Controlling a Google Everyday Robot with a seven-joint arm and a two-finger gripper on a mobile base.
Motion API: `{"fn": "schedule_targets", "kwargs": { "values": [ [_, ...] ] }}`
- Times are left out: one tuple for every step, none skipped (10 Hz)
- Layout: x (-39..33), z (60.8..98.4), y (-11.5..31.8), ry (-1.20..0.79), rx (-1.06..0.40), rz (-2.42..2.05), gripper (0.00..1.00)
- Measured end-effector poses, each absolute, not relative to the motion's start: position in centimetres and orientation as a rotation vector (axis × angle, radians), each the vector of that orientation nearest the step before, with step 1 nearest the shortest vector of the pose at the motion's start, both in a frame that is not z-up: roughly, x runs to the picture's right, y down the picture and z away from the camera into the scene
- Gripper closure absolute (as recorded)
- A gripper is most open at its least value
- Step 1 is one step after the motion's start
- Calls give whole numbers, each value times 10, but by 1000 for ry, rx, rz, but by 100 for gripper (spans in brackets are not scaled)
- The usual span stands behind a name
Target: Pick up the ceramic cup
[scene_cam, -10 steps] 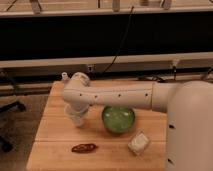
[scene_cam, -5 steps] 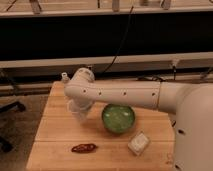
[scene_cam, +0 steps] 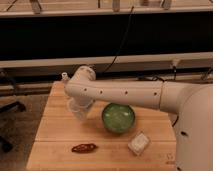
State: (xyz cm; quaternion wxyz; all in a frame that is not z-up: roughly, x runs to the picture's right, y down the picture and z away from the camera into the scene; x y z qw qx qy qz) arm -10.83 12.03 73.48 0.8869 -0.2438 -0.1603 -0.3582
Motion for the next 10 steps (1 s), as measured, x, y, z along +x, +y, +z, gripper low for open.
{"fn": "schedule_targets", "kwargs": {
  "values": [
    [-107,733,118,-332,-503,-748,100],
    [-106,733,115,-332,-499,-751,100],
    [-106,732,110,-331,-493,-758,100],
    [-106,731,109,-332,-491,-764,100],
    [-106,731,109,-334,-492,-766,100],
    [-104,732,106,-334,-487,-770,100],
    [-103,733,102,-335,-481,-773,100],
    [-103,734,99,-336,-477,-776,100],
    [-102,735,96,-337,-474,-779,100],
    [-101,735,96,-337,-474,-782,100]
  ]
}}
